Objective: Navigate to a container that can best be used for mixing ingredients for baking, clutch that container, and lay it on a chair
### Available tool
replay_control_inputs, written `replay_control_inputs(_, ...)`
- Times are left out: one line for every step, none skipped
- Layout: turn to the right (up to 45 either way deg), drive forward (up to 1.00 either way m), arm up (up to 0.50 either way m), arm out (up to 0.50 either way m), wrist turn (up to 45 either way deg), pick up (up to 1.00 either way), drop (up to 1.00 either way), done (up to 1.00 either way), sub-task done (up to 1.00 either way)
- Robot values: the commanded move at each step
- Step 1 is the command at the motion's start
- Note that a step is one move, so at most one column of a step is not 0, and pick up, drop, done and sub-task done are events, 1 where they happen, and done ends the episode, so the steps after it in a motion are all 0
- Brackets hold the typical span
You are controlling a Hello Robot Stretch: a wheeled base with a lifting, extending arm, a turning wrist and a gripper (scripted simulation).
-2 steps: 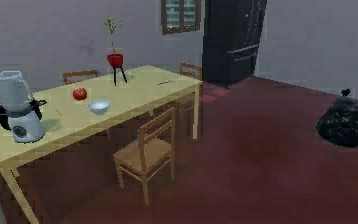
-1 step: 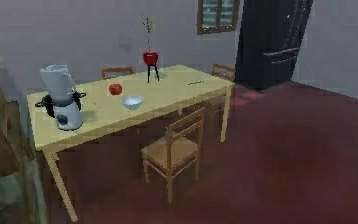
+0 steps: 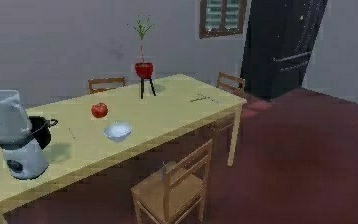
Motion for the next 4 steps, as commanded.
replay_control_inputs(-45.0,0.00,0.00,0.00,0.0,0.00,0.00,0.00,0.00)
replay_control_inputs(-45.0,0.00,0.00,0.00,0.0,0.00,0.00,0.00,0.00)
replay_control_inputs(-18.0,0.00,0.00,0.00,0.0,0.00,0.00,0.00,0.00)
replay_control_inputs(45.0,0.00,0.00,0.00,0.0,0.00,0.00,0.00,0.00)
